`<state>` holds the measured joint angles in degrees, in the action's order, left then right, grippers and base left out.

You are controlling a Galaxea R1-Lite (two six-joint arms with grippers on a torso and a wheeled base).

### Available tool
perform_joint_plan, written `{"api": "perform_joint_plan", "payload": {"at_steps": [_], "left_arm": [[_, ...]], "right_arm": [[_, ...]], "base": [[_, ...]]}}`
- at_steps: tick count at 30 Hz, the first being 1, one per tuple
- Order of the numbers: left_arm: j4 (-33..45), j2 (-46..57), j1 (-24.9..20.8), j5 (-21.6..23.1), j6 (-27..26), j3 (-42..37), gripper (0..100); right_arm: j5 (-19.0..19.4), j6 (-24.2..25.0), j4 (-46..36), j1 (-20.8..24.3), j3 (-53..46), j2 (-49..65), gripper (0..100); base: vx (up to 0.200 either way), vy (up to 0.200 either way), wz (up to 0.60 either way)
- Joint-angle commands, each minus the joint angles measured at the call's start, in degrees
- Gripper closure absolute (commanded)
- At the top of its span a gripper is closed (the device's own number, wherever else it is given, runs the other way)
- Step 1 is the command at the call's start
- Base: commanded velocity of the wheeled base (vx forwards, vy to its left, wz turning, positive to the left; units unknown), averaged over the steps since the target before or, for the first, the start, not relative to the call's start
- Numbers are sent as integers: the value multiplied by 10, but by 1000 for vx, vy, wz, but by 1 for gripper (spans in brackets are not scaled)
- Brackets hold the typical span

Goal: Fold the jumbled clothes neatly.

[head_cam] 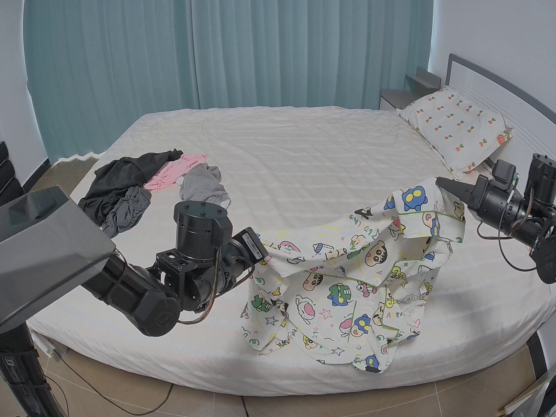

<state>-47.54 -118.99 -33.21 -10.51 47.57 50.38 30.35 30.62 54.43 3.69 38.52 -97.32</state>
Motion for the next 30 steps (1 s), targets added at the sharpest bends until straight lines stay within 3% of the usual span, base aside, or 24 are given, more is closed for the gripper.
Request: {"api": "perform_joint_plan", "payload": {"at_steps": [1,9,18,22,30], "left_arm": [[0,-24,4,0,0,9,100],[0,-42,13,2,-5,32,100],[5,-117,22,2,-39,113,100],[47,-148,24,2,-39,161,100],[57,-189,29,0,-41,187,100]], "right_arm": [[-1,0,1,1,11,-43,100],[-25,-1,1,2,39,-68,100],[-50,-15,4,4,70,-125,100],[-57,-16,27,6,74,-162,100],[-96,-16,100,16,94,-263,100]], "base": [[0,0,0],[200,0,0],[200,0,0],[200,0,0],[0,0,0]]}}
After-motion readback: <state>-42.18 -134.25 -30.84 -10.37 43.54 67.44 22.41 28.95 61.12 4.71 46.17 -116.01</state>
